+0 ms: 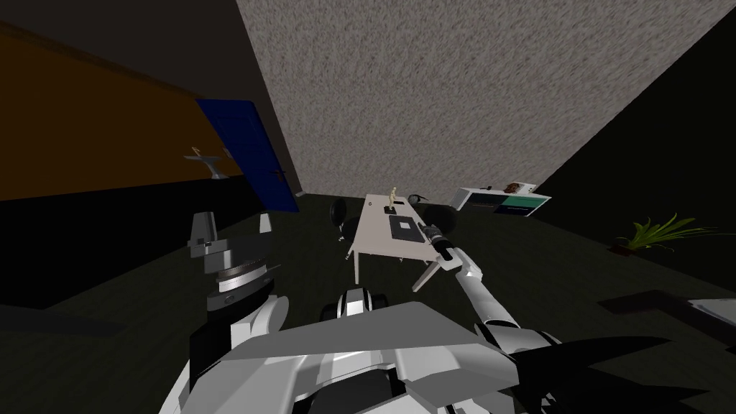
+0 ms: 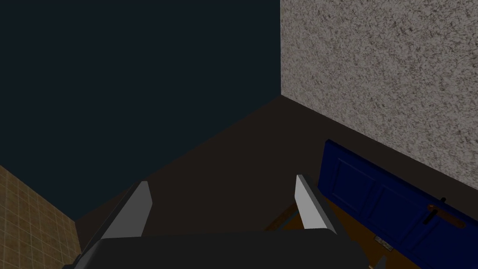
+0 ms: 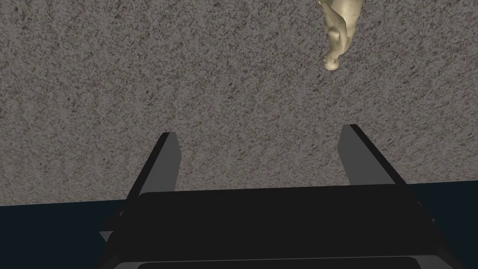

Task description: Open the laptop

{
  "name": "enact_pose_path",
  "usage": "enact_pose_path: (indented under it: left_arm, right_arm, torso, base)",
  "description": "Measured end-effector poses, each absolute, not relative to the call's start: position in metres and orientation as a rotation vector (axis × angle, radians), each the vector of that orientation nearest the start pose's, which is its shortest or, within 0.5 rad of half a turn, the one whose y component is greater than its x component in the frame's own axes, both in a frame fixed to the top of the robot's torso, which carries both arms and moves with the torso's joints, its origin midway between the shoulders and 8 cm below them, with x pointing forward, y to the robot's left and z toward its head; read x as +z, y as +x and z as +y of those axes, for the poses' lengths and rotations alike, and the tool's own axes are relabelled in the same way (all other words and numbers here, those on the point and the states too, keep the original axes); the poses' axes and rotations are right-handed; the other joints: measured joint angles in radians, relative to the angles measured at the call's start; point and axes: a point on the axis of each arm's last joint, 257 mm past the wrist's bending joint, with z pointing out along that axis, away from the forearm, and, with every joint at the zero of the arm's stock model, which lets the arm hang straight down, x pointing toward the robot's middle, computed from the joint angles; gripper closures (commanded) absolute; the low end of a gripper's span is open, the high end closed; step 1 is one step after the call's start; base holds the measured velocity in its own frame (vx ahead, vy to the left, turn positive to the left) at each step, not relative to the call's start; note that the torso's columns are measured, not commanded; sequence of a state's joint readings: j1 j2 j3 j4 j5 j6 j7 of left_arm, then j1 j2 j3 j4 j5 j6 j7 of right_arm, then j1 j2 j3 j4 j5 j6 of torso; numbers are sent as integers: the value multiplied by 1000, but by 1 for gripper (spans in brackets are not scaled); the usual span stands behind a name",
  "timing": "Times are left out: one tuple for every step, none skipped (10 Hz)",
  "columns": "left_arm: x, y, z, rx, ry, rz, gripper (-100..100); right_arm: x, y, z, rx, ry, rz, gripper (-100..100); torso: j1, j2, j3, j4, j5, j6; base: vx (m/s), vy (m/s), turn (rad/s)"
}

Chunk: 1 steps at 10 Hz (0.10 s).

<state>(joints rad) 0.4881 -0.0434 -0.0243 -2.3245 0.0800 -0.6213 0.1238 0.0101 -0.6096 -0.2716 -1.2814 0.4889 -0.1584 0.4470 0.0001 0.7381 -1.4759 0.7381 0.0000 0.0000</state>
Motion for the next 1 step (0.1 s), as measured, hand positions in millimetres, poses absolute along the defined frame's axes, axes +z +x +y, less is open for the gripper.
enact_pose_path:
  left_arm:
    - [68,310,282,-1527,-630,365,0]
  right_arm:
    - [-197,503,-560,-153,240,1575,0]
  torso:
    - [0,0,0,0,0,0]
  base:
    - [0,0,0]
